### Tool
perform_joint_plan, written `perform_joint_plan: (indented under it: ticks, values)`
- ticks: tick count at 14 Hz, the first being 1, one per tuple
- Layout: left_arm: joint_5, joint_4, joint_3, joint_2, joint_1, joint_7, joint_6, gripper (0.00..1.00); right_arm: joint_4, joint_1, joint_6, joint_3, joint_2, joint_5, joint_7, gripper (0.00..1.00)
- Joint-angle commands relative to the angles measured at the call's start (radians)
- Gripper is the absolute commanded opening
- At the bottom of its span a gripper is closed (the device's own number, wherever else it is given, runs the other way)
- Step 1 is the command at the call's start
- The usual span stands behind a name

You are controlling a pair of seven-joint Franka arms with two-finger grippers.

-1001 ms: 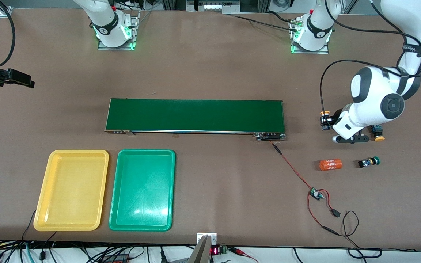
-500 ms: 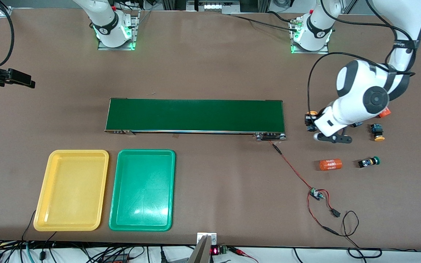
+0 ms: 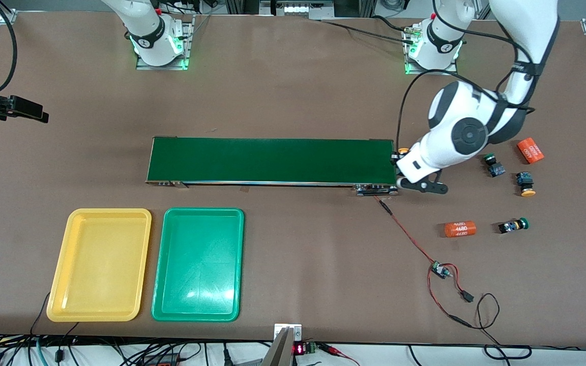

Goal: Sort buttons by color to trays
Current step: 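Carry the button onto the conveyor belt and open the left gripper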

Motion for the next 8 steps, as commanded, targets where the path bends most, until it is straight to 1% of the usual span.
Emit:
perform_joint_plan:
  ticks: [1,7,8]
  values:
    - [0.018,0.050,0.001,0.059,-0.013,-0.037,-0.006,0.00,-0.001,-0.008,-0.005,0.005,0.000,0.017,-0.015,1.00]
    - [0.011,0.042,0.001,0.070,-0.013,-0.063,-0.013,0.00,-0.001,-0.008,-0.005,0.004,0.000,0.017,-0.015,1.00]
    - [0.009,0.041,-0.002,0.070,-0.025,-0.076,-0.012,0.00,-0.001,-0.009,-0.005,0.004,0.000,0.017,-0.015,1.00]
